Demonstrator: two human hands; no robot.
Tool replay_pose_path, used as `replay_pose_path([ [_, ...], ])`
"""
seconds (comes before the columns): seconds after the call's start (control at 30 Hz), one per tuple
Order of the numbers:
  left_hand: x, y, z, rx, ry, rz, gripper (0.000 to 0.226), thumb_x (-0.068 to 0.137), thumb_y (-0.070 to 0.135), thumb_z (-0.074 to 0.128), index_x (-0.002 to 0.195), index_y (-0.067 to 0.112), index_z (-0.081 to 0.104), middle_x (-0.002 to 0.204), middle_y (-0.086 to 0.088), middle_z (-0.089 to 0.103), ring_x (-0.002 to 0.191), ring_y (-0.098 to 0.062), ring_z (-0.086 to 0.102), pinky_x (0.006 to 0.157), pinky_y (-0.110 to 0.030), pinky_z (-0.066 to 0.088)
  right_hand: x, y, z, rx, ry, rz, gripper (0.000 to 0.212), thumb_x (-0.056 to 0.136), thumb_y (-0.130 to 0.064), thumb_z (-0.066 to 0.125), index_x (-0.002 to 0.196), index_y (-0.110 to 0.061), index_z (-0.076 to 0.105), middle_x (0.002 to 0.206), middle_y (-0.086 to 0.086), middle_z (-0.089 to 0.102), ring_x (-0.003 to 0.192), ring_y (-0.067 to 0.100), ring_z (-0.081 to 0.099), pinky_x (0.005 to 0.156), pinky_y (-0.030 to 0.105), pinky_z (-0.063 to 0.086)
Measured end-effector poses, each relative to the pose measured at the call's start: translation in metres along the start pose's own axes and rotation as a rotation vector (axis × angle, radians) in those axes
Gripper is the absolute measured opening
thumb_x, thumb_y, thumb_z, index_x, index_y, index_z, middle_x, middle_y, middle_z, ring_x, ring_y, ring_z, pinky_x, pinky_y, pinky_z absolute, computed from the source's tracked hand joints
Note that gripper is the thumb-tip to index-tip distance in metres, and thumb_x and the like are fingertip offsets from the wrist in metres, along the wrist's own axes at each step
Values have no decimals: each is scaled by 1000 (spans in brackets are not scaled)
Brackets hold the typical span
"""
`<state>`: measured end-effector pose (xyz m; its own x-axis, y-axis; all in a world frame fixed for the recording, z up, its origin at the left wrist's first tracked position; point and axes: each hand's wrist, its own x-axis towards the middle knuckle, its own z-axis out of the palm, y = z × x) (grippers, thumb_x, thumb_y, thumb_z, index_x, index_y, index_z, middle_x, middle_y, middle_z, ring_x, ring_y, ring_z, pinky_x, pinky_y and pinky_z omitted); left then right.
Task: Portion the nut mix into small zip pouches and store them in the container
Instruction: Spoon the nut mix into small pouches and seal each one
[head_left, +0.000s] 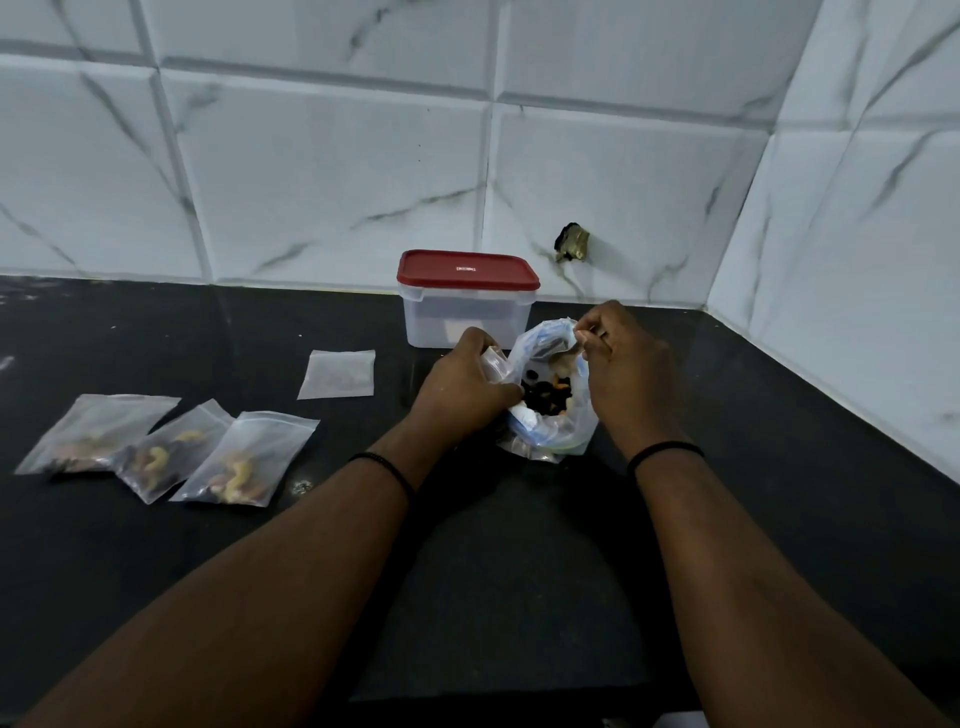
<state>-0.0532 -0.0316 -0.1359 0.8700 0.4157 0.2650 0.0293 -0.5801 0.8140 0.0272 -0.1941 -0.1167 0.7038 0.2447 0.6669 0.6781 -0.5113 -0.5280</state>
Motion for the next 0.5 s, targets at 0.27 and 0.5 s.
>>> replay_pose_path([
  [0.27,-1,1,0,-10,-17,-15,50,79,26,78,117,25,46,108,-2,63,92,-17,64,81,-40,59,0,-4,6,-73,31,161,10,98,-23,57,102,-16,62,92,3,68,80,18,59,66,27,42],
  [0.5,2,0,0,-23,-46,-31,50,81,24,77,118,27,44,111,0,60,96,-18,64,83,-41,59,4,8,22,277,27,461,6,83,-30,58,78,-28,61,83,-2,71,76,26,70,76,48,59],
])
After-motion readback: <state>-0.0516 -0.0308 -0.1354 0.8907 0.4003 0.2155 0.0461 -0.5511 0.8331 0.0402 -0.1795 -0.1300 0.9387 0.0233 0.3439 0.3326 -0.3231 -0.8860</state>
